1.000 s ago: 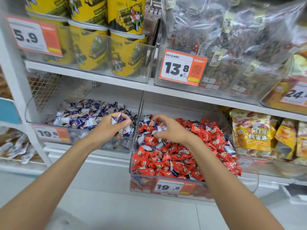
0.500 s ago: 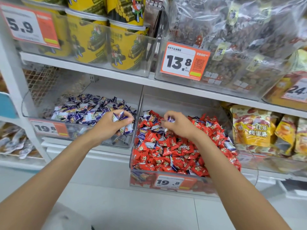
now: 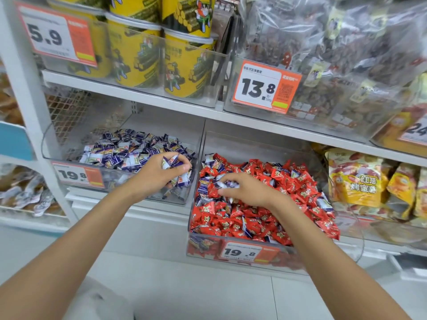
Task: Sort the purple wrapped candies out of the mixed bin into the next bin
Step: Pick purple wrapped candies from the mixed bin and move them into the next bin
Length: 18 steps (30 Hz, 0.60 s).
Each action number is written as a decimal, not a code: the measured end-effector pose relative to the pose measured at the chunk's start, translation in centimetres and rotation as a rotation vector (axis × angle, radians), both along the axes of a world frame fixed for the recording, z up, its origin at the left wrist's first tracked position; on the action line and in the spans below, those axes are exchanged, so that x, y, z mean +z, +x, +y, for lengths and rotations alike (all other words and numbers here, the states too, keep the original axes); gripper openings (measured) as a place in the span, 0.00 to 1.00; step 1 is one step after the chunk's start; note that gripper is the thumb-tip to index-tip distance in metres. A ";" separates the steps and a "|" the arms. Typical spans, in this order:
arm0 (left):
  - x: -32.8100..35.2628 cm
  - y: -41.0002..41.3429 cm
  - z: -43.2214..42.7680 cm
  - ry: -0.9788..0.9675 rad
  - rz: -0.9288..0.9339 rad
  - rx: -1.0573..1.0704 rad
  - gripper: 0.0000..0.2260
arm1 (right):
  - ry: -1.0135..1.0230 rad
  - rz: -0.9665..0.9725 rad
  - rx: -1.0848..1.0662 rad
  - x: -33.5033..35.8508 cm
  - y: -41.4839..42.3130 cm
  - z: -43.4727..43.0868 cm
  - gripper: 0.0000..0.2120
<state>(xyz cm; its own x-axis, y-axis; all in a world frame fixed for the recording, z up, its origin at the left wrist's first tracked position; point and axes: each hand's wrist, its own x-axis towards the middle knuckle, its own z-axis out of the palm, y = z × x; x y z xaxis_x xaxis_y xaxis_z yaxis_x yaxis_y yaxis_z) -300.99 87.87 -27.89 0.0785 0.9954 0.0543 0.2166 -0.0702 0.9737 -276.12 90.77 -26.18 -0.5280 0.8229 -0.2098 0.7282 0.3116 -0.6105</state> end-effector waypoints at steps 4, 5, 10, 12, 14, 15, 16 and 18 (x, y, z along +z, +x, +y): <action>0.6 -2.1 0.0 0.058 0.043 0.034 0.03 | 0.123 0.230 -0.133 3.1 -1.5 -1.0 0.09; 1.0 -2.9 0.1 0.083 0.064 0.053 0.03 | 0.166 0.263 -0.125 3.9 -2.7 -0.9 0.09; 2.4 -11.2 3.1 0.228 0.737 0.279 0.06 | 0.312 0.089 0.055 4.6 -11.0 2.6 0.14; 3.0 -14.1 4.7 0.206 1.112 0.333 0.15 | 0.327 -0.048 0.096 3.9 -14.4 4.5 0.19; 2.9 -15.8 6.2 0.085 1.365 0.303 0.23 | 0.262 -0.158 0.136 3.0 -16.8 5.9 0.28; 2.6 -16.4 6.8 -0.019 1.399 0.233 0.27 | 0.208 -0.214 0.166 2.6 -17.6 6.3 0.33; 2.1 -16.9 7.3 -0.118 1.375 0.162 0.31 | 0.172 -0.265 0.194 2.2 -18.0 6.8 0.36; 0.9 -17.6 7.8 -0.209 1.285 0.071 0.36 | 0.187 -0.269 0.200 2.1 -18.0 7.1 0.35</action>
<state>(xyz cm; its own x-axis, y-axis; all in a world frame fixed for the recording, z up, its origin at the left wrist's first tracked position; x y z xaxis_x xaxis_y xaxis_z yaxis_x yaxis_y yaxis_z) -318.60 95.68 -27.01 -0.0945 0.9800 -0.1751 0.9925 0.1064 0.0601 -294.10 97.87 -24.08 -0.6285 0.7465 -0.2186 0.7682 0.5515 -0.3252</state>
